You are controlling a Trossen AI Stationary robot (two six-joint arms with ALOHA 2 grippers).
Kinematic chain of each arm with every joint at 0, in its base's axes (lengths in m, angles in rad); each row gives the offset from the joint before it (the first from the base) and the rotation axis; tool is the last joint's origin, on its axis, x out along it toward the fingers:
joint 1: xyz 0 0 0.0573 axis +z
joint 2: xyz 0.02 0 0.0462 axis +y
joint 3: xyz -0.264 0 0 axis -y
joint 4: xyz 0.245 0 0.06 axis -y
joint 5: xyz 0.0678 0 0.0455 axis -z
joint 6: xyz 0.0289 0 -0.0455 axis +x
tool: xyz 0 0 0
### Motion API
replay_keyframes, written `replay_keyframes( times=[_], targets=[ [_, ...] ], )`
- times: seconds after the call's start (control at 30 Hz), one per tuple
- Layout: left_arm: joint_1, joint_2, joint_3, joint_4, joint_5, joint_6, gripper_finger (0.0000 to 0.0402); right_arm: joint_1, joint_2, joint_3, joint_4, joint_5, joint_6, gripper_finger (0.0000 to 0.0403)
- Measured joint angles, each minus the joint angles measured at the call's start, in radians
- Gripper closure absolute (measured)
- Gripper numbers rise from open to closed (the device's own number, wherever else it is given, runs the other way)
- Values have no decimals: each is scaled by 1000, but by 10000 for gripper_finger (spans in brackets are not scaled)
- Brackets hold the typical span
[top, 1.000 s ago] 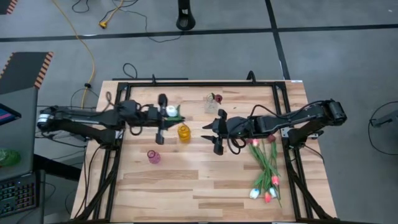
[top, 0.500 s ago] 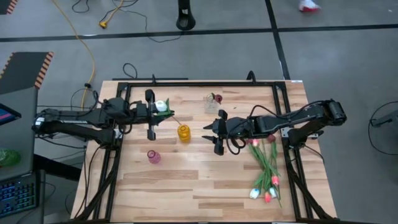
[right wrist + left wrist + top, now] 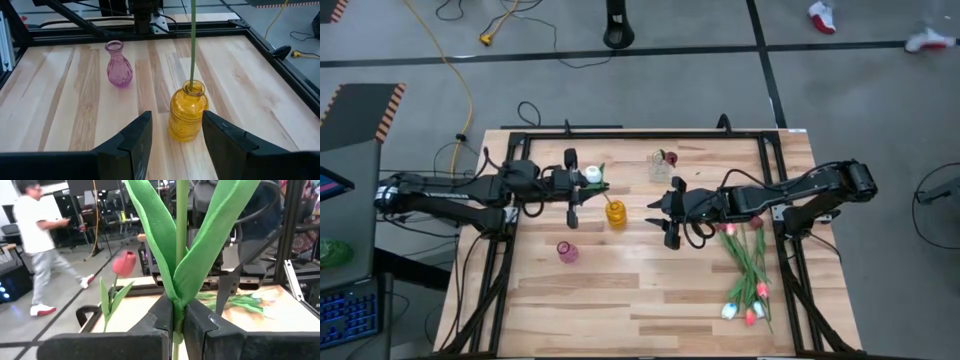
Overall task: Sort flowers into vase by color
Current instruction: Put the white flower into the yellow vase
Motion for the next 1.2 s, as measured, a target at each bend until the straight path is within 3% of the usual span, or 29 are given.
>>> replay_keyframes(
  times=[0.2, 0.43, 0.7, 0.93, 1.2],
  targets=[
    [0, 38, 0, -24, -17, -12, 382, 0, 0, 0, 0, 0, -1, 204],
    [0, 91, 0, -52, -135, -33, 361, 0, 0, 0, 0, 0, -2, 204],
    [0, 92, 0, -113, -184, -10, 294, 0, 0, 0, -7, 0, 66, 205],
    [0, 89, 0, -179, -187, 16, 230, 0, -20, 1, -155, 0, 146, 205],
    [0, 62, 0, -302, -189, 47, 218, 0, -103, 1, -390, -56, 369, 205]
  ],
)
